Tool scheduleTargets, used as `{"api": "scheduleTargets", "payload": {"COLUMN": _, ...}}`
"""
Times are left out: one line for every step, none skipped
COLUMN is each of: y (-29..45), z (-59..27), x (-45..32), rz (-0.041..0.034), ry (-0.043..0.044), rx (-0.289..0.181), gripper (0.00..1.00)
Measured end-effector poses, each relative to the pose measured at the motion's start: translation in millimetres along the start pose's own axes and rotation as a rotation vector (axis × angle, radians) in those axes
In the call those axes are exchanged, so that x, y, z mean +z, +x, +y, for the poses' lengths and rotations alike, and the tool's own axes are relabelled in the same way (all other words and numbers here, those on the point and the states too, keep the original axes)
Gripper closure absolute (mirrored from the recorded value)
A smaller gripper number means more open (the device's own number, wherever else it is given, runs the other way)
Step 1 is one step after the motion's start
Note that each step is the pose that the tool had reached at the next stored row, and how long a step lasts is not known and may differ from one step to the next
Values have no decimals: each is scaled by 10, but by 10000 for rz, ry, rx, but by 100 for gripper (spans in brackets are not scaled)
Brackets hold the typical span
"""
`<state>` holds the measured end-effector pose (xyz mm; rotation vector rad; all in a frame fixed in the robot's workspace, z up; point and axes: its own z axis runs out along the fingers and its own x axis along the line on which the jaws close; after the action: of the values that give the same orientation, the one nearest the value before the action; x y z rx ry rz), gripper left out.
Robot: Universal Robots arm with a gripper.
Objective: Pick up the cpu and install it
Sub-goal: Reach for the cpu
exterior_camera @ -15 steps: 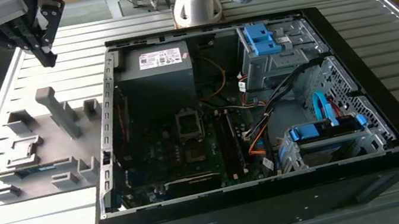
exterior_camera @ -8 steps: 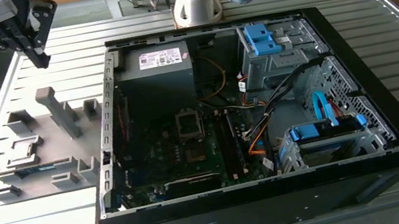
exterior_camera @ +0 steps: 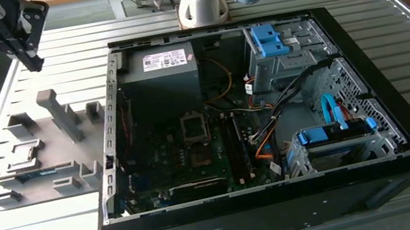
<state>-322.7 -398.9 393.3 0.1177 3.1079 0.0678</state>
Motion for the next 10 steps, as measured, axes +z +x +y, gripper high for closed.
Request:
{"api": "scheduleTargets", "payload": {"y": 14, "z": -1, "x": -1, "rz": 0, "ry": 0, "rx": 0, "gripper": 90}}
{"api": "scheduleTargets", "payload": {"y": 26, "z": -2, "x": -1, "rz": 0, "ry": 0, "rx": 0, "gripper": 90}}
{"api": "scheduleTargets", "payload": {"y": 39, "z": -3, "x": -1, "rz": 0, "ry": 0, "rx": 0, "gripper": 90}}
{"api": "scheduleTargets", "payload": {"y": 51, "z": -4, "x": -2, "rz": 0, "ry": 0, "rx": 0, "gripper": 90}}
{"api": "scheduleTargets", "payload": {"y": 64, "z": -5, "x": -2, "rz": 0, "ry": 0, "rx": -1, "gripper": 90}}
{"api": "scheduleTargets", "payload": {"y": 77, "z": -6, "x": -2, "rz": 0, "ry": 0, "rx": -1, "gripper": 90}}
{"api": "scheduleTargets", "payload": {"y": 91, "z": -7, "x": -3, "rz": 0, "ry": 0, "rx": -1, "gripper": 90}}
{"api": "scheduleTargets", "payload": {"y": 105, "z": -8, "x": -3, "rz": 0, "ry": 0, "rx": -1, "gripper": 90}}
{"api": "scheduleTargets", "payload": {"y": 117, "z": -9, "x": -3, "rz": 0, "ry": 0, "rx": 0, "gripper": 90}}
{"api": "scheduleTargets", "payload": {"y": 130, "z": -10, "x": -4, "rz": 0, "ry": 0, "rx": 0, "gripper": 90}}
